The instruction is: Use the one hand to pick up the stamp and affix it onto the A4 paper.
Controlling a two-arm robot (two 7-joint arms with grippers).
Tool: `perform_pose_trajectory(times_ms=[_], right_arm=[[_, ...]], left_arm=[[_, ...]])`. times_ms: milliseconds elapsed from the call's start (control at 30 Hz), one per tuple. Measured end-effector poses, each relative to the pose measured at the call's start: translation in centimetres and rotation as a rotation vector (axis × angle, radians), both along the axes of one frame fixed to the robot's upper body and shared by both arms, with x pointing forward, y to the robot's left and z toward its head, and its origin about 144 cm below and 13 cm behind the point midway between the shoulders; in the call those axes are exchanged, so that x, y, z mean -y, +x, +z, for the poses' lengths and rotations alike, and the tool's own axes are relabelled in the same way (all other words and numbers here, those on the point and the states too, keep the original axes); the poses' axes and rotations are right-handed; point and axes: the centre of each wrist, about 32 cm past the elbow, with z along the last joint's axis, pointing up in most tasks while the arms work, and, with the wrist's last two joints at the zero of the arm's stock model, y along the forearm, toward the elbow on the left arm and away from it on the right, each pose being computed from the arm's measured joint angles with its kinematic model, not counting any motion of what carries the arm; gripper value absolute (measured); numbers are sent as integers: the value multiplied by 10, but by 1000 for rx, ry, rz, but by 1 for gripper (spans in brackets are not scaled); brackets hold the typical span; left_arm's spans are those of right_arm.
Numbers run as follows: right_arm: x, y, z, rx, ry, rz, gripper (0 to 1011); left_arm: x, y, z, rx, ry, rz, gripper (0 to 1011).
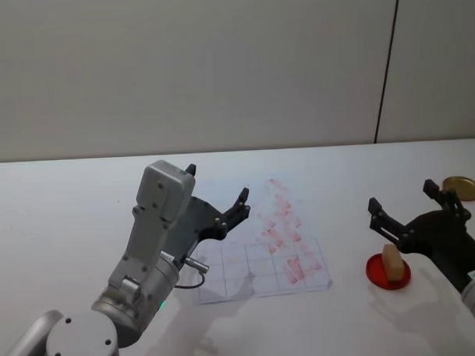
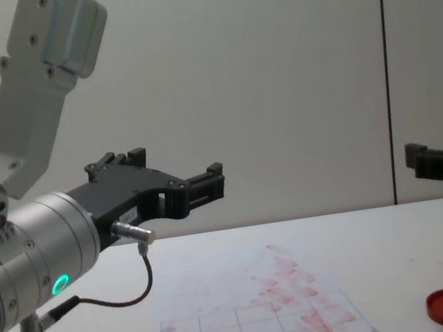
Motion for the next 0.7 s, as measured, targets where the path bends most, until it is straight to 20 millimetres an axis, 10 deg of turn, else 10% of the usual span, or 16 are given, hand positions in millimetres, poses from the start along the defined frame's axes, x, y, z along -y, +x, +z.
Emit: perform_pose_trajectory(times_ms=[700], right_arm=[[4, 1, -2, -1, 3, 5, 1001]], left_arm=[[0, 0, 0, 0, 0, 0, 993]])
